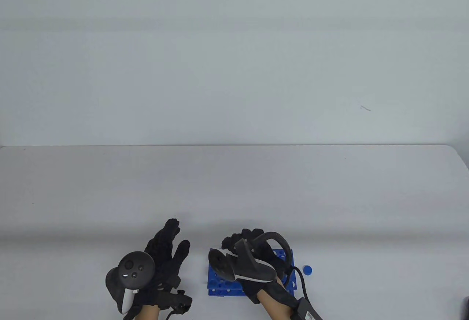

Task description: Press a plastic transfer pipette bulb to move liquid between test tubes

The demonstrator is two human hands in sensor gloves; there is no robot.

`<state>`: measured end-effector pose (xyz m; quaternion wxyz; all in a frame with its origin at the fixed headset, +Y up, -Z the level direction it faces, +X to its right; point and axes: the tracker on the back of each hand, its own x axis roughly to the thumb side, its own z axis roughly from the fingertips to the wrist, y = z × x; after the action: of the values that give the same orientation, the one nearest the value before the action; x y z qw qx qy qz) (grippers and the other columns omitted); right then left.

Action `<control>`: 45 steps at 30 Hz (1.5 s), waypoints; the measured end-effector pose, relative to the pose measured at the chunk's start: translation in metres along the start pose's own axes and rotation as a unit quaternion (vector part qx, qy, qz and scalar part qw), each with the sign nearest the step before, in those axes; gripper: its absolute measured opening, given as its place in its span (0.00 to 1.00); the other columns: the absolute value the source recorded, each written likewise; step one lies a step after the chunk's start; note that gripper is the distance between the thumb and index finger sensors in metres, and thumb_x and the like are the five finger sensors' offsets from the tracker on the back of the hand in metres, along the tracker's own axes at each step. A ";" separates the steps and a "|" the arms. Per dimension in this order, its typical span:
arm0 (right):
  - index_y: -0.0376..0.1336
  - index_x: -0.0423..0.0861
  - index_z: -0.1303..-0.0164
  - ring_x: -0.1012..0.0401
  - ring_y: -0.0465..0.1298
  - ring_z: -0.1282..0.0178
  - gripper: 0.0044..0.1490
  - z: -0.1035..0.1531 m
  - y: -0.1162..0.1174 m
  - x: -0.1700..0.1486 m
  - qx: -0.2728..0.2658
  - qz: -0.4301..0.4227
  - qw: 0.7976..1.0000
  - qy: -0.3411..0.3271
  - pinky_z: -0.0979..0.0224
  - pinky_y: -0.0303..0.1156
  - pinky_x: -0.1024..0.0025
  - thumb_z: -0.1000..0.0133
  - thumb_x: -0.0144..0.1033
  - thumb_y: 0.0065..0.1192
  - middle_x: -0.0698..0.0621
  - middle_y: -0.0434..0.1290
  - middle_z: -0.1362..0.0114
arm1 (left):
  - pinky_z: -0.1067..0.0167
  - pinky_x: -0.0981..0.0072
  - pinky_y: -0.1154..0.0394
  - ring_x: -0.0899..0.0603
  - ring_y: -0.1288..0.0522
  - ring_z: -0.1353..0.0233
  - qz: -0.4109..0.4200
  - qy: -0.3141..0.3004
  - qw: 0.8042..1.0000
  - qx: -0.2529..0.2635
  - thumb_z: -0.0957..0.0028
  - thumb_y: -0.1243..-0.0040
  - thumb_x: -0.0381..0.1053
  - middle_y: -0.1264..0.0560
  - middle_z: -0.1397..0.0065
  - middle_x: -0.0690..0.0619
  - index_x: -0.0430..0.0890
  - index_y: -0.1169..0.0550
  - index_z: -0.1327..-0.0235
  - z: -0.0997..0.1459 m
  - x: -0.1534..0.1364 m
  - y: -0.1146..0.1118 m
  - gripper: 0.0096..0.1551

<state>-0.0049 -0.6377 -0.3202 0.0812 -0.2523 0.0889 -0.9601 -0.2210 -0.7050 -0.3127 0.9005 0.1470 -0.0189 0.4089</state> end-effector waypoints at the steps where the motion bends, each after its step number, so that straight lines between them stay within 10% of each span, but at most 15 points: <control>1: 0.73 0.48 0.47 0.56 0.83 0.54 0.30 0.000 0.000 0.000 0.000 -0.002 1.000 0.000 0.39 0.73 0.49 0.58 0.45 0.70 0.53 0.85 0.52 | 0.23 0.41 0.36 0.41 0.34 0.21 0.000 0.000 1.000 0.000 0.48 0.53 0.70 0.34 0.16 0.50 0.54 0.41 0.17 0.000 0.000 0.000 0.45; 24: 0.73 0.46 0.46 0.55 0.82 0.53 0.28 0.070 -0.096 -0.099 -0.074 -0.182 0.978 0.069 0.38 0.72 0.48 0.56 0.42 0.71 0.51 0.84 0.52 | 0.23 0.41 0.36 0.41 0.34 0.21 -0.004 -0.001 1.000 0.000 0.48 0.52 0.70 0.35 0.16 0.50 0.54 0.41 0.17 0.000 -0.001 0.000 0.45; 45: 0.74 0.46 0.46 0.55 0.82 0.53 0.28 0.077 -0.064 -0.097 -0.019 -0.138 0.985 0.099 0.39 0.72 0.48 0.56 0.42 0.71 0.51 0.85 0.52 | 0.23 0.41 0.36 0.41 0.34 0.21 -0.019 -0.004 1.000 -0.007 0.48 0.53 0.70 0.35 0.16 0.51 0.54 0.41 0.17 0.001 -0.001 -0.003 0.45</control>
<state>0.1102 -0.5659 -0.2862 -0.0655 -0.1677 0.0787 -0.9805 -0.2189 -0.7080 -0.3130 0.9088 0.1428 -0.0231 0.3913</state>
